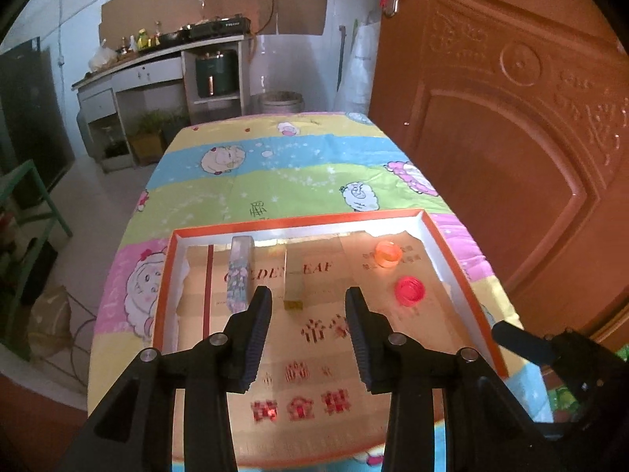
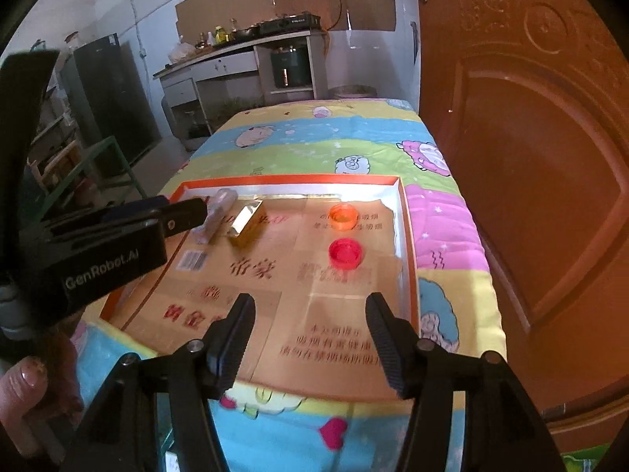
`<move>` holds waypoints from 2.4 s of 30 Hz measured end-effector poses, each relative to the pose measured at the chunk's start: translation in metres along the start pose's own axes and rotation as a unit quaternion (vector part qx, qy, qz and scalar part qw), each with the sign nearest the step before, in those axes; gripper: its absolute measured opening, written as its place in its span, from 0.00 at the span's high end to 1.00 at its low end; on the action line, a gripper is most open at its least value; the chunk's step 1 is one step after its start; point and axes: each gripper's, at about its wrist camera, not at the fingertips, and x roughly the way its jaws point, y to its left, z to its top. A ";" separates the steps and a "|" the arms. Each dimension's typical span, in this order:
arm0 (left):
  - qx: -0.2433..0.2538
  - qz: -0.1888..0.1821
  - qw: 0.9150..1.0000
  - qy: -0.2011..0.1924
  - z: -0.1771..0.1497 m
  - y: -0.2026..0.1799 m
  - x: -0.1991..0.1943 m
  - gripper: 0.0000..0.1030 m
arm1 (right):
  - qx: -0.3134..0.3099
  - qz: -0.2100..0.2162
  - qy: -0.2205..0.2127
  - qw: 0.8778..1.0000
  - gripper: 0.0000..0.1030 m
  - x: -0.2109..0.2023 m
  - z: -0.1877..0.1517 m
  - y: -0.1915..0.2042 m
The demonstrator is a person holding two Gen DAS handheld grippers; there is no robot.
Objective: Organize rigid objects
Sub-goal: 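Carry block and red cap into the box and release both, then move both tools back toward the remaining items on the table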
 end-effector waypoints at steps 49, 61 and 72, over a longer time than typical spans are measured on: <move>-0.016 -0.006 0.998 -0.058 -0.164 0.027 -0.192 0.61 | -0.040 -0.012 -0.049 0.998 0.43 -0.138 -0.144 0.060; -0.006 -0.022 0.999 -0.041 -0.202 0.019 -0.178 0.61 | -0.041 -0.013 -0.032 0.999 0.44 -0.126 -0.169 0.058; 0.003 -0.056 0.998 0.036 -0.222 0.006 -0.116 0.61 | -0.031 -0.015 0.000 0.999 0.44 -0.087 -0.175 0.041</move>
